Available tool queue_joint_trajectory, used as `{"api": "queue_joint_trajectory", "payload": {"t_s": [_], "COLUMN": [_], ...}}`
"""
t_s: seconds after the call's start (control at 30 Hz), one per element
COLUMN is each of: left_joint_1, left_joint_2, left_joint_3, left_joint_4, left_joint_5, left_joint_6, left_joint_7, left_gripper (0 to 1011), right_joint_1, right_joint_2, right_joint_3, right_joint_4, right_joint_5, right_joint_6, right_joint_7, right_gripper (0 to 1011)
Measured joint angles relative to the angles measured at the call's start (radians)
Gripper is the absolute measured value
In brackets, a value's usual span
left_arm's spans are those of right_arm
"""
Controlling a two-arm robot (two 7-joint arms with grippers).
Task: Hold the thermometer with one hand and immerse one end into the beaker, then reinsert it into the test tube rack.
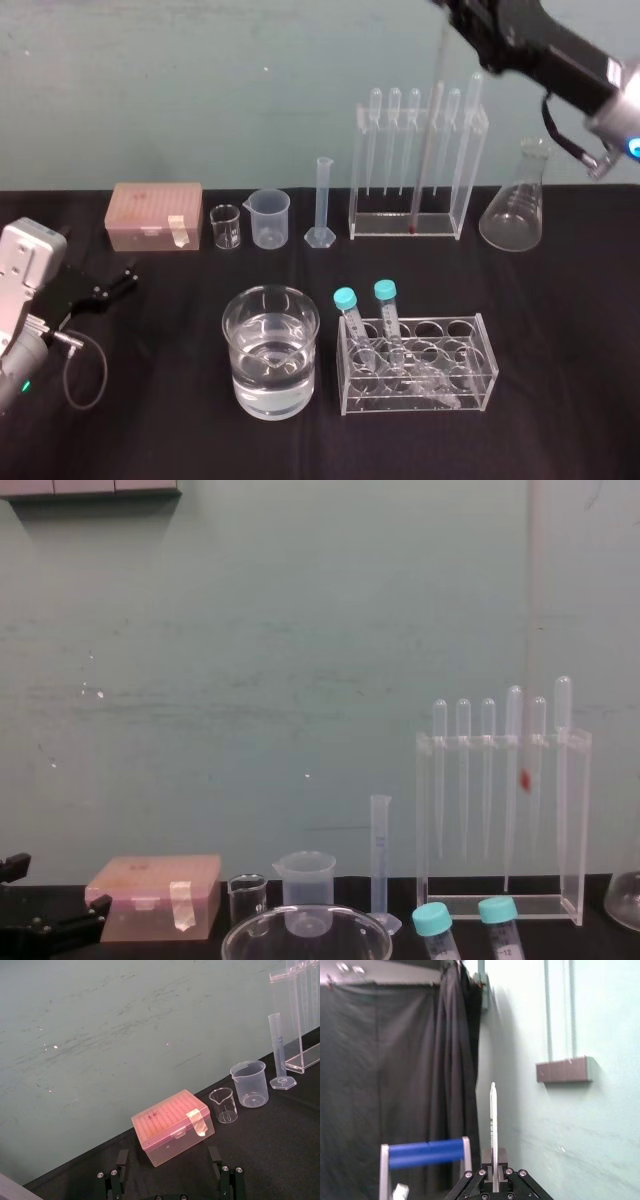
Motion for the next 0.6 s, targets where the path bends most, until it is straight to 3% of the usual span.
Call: {"api": "queue_joint_trajectory", "payload": {"t_s": [0.13, 0.33, 0.6], "left_joint_1": [0.000, 0.000, 0.000], "left_joint_2": [0.000, 0.000, 0.000], "left_joint_3": [0.000, 0.000, 0.000], "left_joint_4": [0.000, 0.000, 0.000], "left_joint_5": [0.000, 0.000, 0.000], "left_joint_6": [0.000, 0.000, 0.000], "left_joint_7": [0.000, 0.000, 0.000], "left_gripper": [1008, 1008, 1008], "right_joint_1": [-0.090, -0.172, -0.198], "right_joint_2": [0.040, 0.049, 0.028], "right_joint_3": [0.016, 0.024, 0.024], "right_joint_4": [-0.039, -0.053, -0.026], "right_joint_5": [-0.039, -0.067, -0.097], "right_joint_6": [-0.038, -0.053, -0.053], "right_joint_7": [-0.032, -0.068, -0.079], "right_gripper": [56, 56, 56]}}
